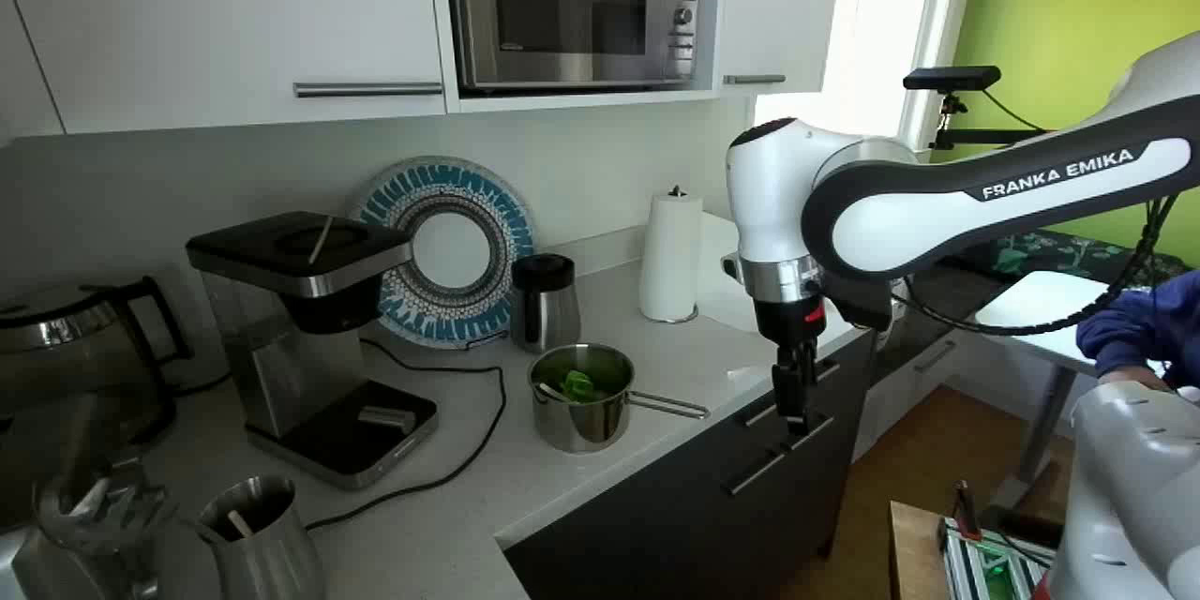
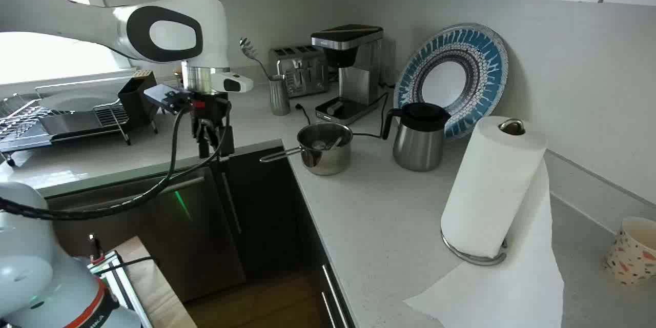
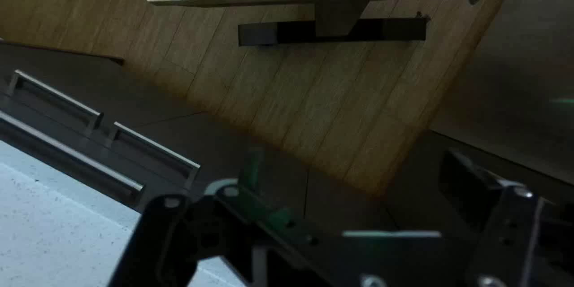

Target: Remove the white stirrer from the silver vessel on the left and put it in the silver pot on the right.

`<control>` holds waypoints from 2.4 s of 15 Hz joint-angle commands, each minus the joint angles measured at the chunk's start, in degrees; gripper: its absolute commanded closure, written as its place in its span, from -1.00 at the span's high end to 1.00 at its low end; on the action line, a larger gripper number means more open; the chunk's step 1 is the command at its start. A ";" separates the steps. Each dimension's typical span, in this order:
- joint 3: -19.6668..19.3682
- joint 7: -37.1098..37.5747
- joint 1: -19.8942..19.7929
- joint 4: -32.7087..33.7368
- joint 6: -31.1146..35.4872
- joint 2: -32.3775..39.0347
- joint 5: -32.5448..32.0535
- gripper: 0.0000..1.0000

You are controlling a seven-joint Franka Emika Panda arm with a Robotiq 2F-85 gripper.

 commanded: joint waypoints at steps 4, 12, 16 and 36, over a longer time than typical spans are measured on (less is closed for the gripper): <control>-0.07 1.51 0.27 0.20 1.15 0.16 -0.27 1.00; 1.25 10.25 2.50 10.04 26.04 6.79 10.59 1.00; 2.52 3.44 8.33 16.92 35.71 12.32 17.37 1.00; 11.33 -0.12 13.67 37.65 25.88 38.52 -13.82 1.00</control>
